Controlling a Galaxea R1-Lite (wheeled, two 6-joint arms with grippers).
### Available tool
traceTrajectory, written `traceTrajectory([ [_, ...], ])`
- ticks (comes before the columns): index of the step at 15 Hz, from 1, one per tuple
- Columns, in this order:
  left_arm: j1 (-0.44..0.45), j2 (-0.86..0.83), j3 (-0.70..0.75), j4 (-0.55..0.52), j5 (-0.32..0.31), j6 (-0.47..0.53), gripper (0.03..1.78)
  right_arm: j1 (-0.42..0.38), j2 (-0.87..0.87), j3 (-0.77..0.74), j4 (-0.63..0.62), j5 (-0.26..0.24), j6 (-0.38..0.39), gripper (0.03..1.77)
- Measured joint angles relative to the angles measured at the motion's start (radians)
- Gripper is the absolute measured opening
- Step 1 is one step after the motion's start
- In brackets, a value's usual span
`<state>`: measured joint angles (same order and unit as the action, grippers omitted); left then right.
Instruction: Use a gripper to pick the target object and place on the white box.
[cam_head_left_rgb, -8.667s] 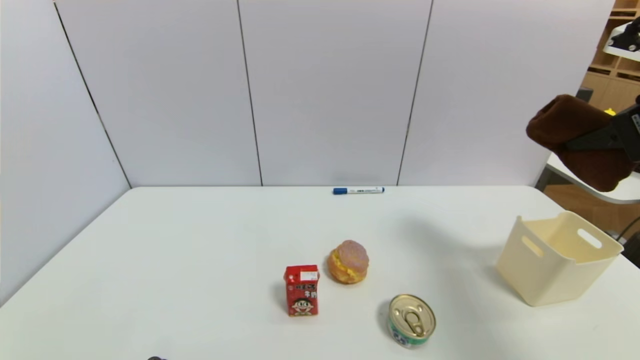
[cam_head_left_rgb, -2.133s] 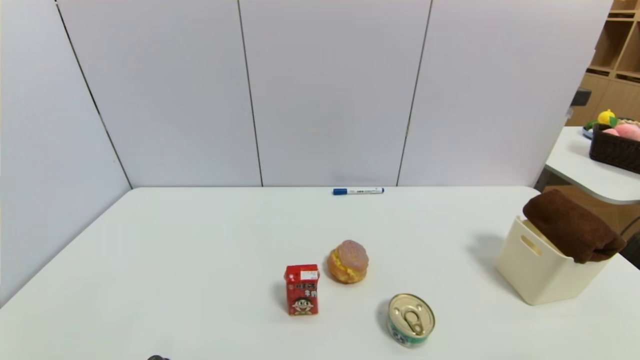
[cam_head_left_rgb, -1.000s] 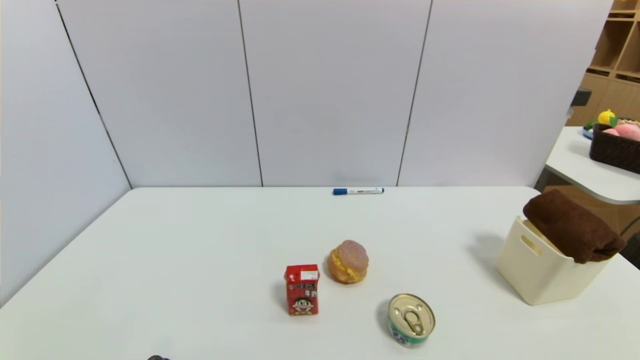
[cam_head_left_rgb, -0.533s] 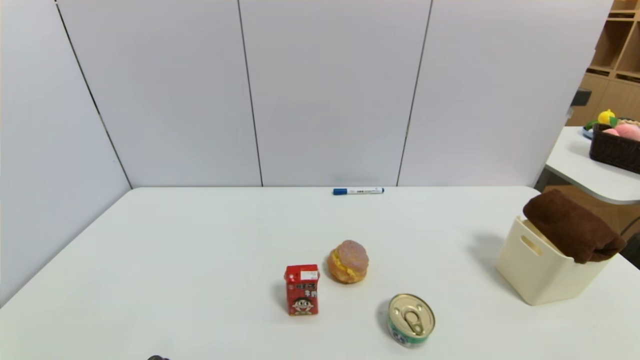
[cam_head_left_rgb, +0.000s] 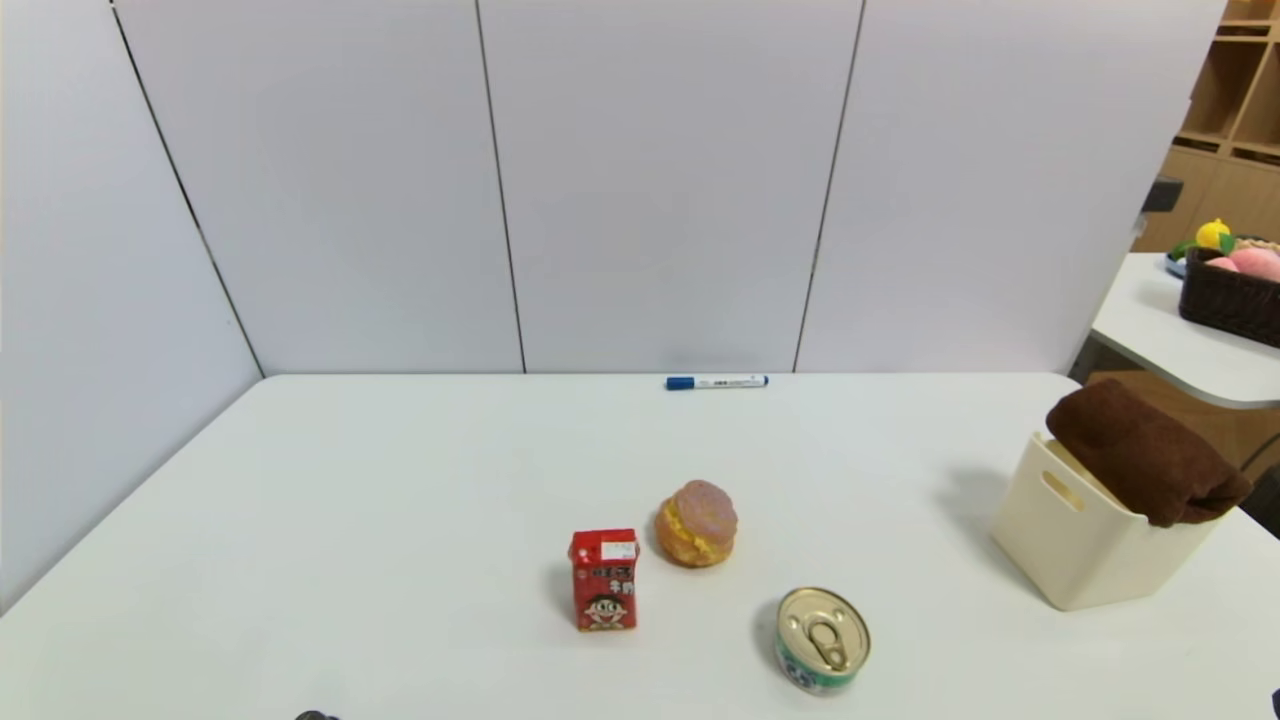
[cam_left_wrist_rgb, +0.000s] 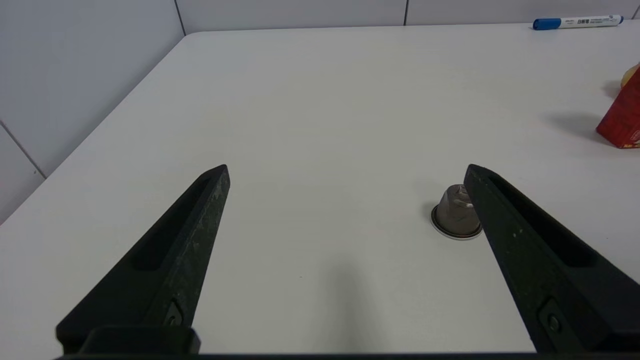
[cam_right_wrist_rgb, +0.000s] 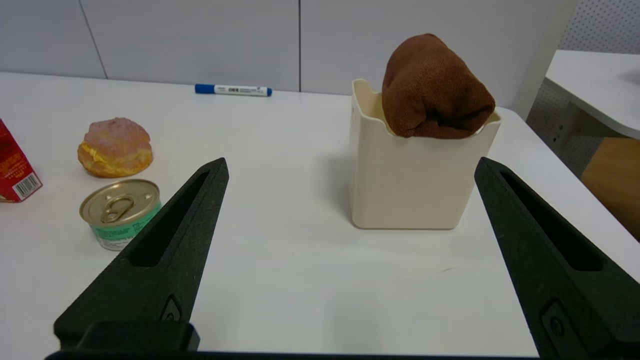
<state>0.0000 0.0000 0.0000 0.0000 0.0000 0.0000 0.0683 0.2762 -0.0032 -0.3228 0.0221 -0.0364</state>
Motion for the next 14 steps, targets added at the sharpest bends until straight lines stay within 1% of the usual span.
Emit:
traceTrajectory([
  [2, 0.000, 0.000, 0.000, 0.000, 0.000, 0.000, 1.69, 0.001, 0.000, 0.002, 0.056, 0.000, 0.000, 1.70],
  [5, 0.000, 0.000, 0.000, 0.000, 0.000, 0.000, 1.69, 0.000, 0.000, 0.003, 0.183, -0.003, 0.000, 1.70],
  [9, 0.000, 0.000, 0.000, 0.000, 0.000, 0.000, 1.69, 0.000, 0.000, 0.003, 0.269, -0.013, -0.003, 1.70],
  [10, 0.000, 0.000, 0.000, 0.000, 0.000, 0.000, 1.69, -0.008, -0.003, 0.003, 0.279, -0.013, -0.006, 1.70],
  [12, 0.000, 0.000, 0.000, 0.000, 0.000, 0.000, 1.69, -0.064, -0.024, 0.003, 0.301, -0.015, -0.031, 1.70],
  [14, 0.000, 0.000, 0.000, 0.000, 0.000, 0.000, 1.69, -0.088, -0.044, 0.003, 0.310, -0.015, -0.044, 1.70],
])
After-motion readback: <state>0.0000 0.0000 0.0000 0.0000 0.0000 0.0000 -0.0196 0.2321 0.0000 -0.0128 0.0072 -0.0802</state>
